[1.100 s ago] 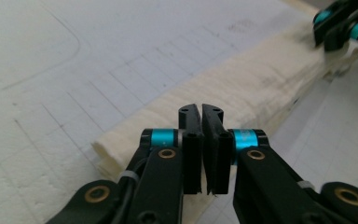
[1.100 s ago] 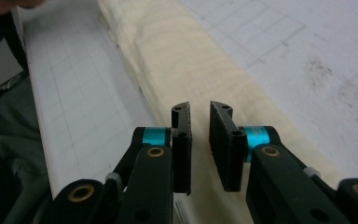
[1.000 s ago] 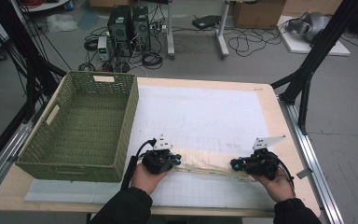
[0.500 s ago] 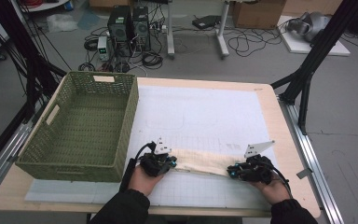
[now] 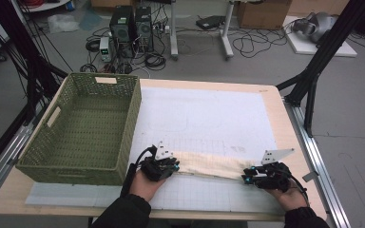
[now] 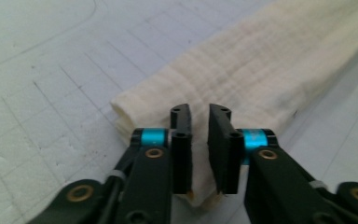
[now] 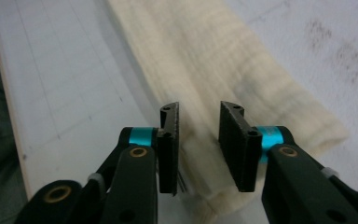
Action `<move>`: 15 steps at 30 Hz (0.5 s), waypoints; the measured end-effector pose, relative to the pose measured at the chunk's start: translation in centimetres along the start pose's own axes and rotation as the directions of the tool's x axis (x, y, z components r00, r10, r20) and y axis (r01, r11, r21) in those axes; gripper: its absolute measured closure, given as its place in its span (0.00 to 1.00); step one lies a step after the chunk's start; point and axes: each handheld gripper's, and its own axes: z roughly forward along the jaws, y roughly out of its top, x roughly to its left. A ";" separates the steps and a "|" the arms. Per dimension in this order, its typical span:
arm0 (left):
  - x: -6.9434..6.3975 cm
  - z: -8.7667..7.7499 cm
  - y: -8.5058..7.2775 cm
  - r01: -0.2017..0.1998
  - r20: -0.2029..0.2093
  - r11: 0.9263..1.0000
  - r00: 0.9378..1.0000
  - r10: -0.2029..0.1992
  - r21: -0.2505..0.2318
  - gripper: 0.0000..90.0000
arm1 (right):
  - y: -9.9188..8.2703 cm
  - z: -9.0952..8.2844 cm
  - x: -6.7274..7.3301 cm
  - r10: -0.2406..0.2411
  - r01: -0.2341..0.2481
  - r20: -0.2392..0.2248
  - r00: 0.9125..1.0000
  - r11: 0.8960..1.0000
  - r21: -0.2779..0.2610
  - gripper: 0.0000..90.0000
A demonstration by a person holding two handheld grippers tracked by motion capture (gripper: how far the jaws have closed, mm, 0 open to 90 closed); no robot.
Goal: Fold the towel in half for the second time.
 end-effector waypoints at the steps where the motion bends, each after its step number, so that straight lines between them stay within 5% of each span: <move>1: 0.0 -0.2 0.3 -0.006 -0.014 0.999 1.000 0.005 -0.036 0.84 | 0.3 -0.2 0.1 0.007 -0.007 -0.004 1.000 1.000 -0.020 0.74; 5: 0.6 0.2 0.9 0.002 -0.024 1.000 1.000 -0.002 -0.020 0.83 | 1.5 -0.4 -0.2 0.029 -0.026 0.029 0.999 0.996 -0.088 0.72; 15: 0.8 1.1 0.2 -0.018 -0.049 0.998 0.999 0.021 0.055 0.84 | 0.4 0.8 -0.8 0.025 -0.024 0.081 0.996 1.000 -0.011 0.71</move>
